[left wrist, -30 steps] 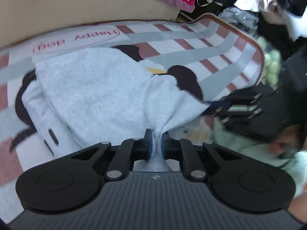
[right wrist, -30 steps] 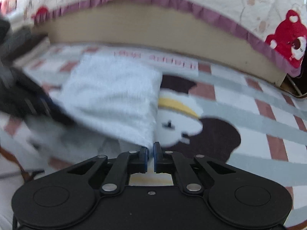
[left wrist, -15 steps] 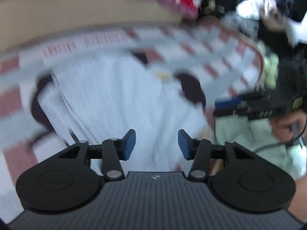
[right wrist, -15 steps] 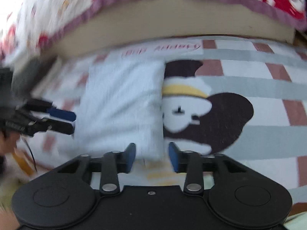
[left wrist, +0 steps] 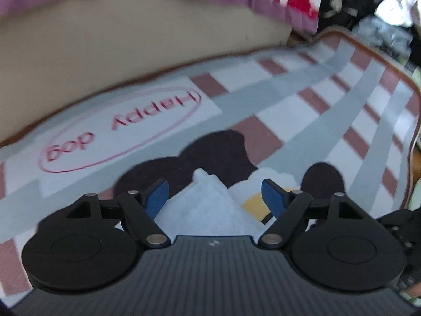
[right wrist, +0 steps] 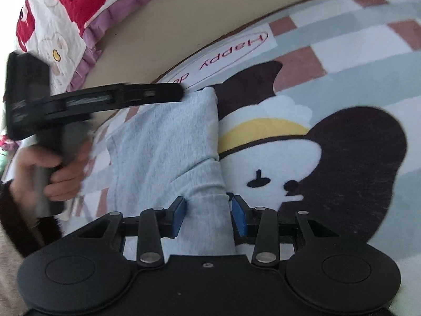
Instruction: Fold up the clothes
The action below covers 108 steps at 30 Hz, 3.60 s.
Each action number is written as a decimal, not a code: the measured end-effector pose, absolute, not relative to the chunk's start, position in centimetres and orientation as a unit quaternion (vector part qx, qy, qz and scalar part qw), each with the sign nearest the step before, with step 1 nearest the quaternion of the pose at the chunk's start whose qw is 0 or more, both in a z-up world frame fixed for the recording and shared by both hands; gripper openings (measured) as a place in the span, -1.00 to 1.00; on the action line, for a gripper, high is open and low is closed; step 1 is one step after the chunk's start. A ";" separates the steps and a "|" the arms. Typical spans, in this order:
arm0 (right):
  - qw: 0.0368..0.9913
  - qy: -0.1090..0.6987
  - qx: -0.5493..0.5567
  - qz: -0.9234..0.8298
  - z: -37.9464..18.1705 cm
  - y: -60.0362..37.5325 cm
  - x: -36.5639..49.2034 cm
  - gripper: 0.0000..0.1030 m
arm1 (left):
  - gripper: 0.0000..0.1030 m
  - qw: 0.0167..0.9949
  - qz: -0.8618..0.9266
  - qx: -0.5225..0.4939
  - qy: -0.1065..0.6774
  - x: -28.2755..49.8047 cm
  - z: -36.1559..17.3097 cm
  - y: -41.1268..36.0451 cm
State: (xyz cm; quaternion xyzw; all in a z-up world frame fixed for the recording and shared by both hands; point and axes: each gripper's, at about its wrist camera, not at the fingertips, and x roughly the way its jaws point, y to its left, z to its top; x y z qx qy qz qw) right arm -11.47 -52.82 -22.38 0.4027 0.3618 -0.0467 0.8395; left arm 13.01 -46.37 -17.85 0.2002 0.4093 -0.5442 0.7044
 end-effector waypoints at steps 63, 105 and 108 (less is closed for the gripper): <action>0.886 0.403 0.196 -0.117 -17.0 -46.4 -13.9 -0.12 | 0.30 0.782 -0.487 0.150 0.358 18.6 -16.6 -32.2; 0.872 0.415 0.256 -0.040 -14.5 -43.5 -10.1 0.06 | -0.09 0.760 -0.389 -0.052 0.518 22.4 -17.8 -23.1; 0.864 0.412 0.278 -0.077 -15.7 -47.1 -11.3 0.15 | -0.09 0.720 -0.393 -0.064 0.568 20.7 -19.4 -22.7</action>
